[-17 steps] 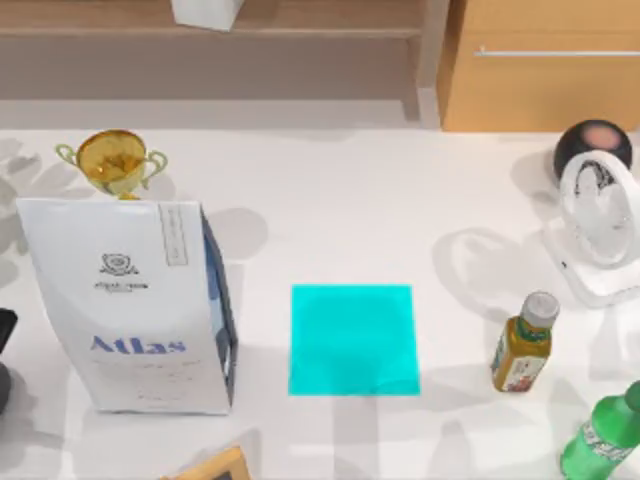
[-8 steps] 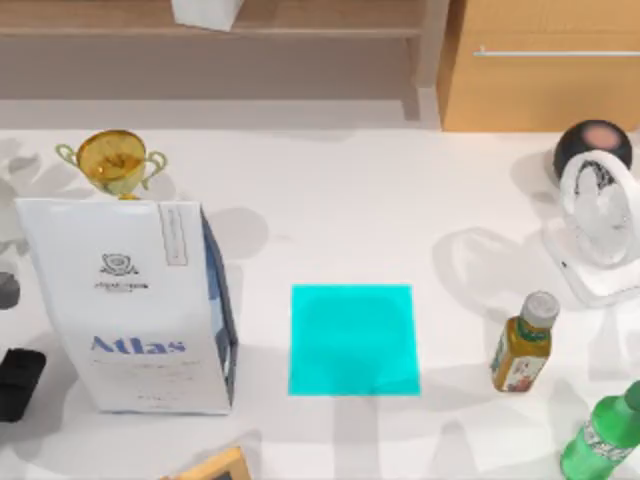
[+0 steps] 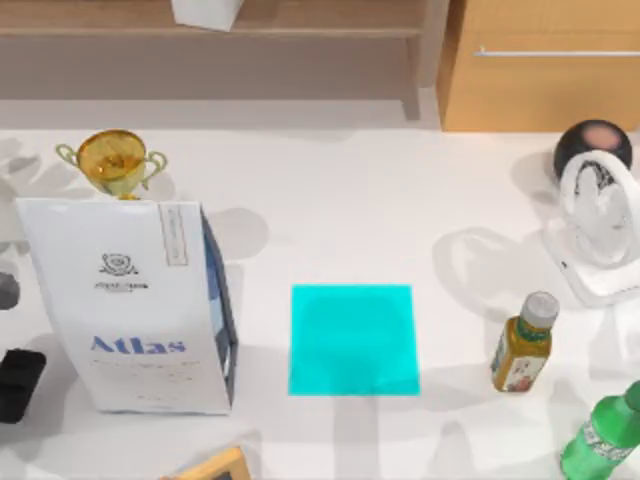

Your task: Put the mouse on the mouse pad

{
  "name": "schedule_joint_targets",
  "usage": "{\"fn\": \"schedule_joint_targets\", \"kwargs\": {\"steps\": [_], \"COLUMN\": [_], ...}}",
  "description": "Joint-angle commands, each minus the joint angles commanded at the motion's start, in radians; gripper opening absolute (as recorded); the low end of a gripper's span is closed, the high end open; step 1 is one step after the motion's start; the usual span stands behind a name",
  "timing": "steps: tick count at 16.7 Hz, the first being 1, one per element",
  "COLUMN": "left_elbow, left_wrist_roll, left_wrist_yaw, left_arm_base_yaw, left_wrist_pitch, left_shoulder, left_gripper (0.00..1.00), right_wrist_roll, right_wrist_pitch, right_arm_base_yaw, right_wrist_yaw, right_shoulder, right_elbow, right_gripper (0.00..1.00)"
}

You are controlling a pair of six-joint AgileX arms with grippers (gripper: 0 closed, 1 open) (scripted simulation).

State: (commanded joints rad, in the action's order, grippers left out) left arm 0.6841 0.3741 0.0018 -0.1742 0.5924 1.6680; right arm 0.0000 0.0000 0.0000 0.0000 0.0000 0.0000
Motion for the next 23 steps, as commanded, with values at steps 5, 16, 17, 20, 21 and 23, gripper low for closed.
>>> {"fn": "schedule_joint_targets", "kwargs": {"steps": [5,16,17,20,21,23], "left_elbow": [0.000,0.000,0.000,0.034,0.037,0.068], "left_wrist_roll": [0.000,0.000,0.000,0.003,0.003,0.003], "left_wrist_yaw": [0.000,0.000,0.000,0.009,0.009,0.011], "left_arm_base_yaw": [0.000,0.000,0.000,-0.002,-0.003,-0.008], "left_wrist_pitch": [0.000,0.000,0.000,0.069,0.072,0.109], "left_shoulder": [0.000,0.000,0.000,-0.069,-0.069,-0.081], "left_gripper": [0.47,0.00,0.00,0.00,0.00,0.00], "right_wrist_roll": [0.000,0.000,0.000,0.000,0.000,0.000], "right_wrist_pitch": [0.000,0.000,0.000,0.000,0.000,0.000], "right_arm_base_yaw": [0.000,0.000,0.000,0.000,0.000,0.000], "right_wrist_yaw": [0.000,0.000,0.000,0.000,0.000,0.000], "right_shoulder": [0.000,0.000,0.000,0.000,0.000,0.000], "right_elbow": [0.000,0.000,0.000,0.000,0.000,0.000], "right_gripper": [1.00,1.00,1.00,1.00,1.00,1.00]}}
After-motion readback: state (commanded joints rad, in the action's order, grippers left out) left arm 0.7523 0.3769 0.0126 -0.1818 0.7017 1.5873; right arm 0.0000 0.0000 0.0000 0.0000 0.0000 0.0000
